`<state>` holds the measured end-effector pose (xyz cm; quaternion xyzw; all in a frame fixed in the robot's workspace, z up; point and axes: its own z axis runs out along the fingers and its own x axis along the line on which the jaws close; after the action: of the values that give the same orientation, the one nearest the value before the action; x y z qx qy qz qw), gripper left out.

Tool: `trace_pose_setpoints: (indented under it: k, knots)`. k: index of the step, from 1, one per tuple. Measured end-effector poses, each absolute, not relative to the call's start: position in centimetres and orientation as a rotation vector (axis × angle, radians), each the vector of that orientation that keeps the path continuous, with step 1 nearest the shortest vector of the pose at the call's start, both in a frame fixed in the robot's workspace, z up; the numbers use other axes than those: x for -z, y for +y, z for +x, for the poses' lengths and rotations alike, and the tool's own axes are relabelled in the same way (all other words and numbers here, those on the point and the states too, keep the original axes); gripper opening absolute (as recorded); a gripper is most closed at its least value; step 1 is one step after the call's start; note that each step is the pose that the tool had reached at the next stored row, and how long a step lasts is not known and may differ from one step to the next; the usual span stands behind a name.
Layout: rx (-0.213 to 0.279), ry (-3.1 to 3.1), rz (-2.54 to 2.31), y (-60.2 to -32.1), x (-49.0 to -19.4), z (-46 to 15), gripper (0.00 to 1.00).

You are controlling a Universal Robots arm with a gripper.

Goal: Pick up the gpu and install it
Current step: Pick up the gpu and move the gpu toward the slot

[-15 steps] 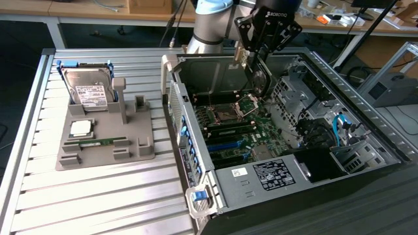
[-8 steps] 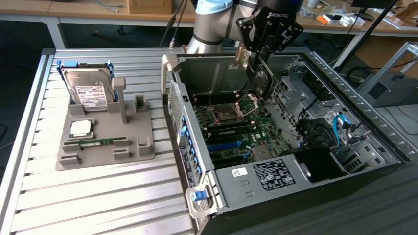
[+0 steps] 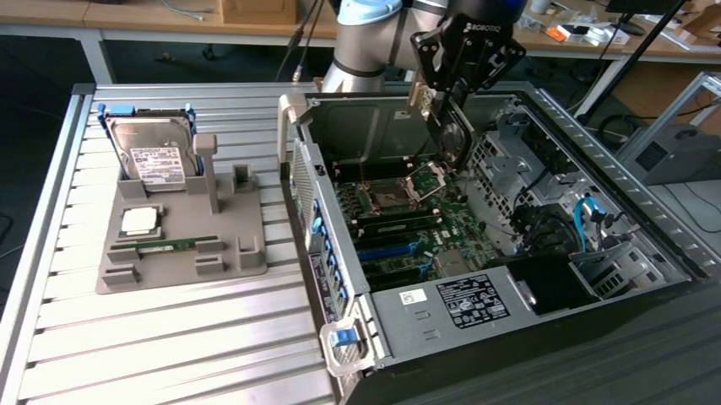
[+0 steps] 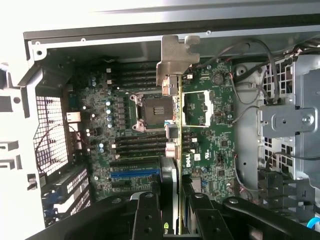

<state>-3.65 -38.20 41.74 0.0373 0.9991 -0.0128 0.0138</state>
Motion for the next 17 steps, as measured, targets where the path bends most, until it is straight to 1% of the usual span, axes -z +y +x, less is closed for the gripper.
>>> trace_pose_setpoints:
  k: [17]
  knots:
    - [0.042,3.111,0.116,-38.20,-41.37,-2.83,0.27]
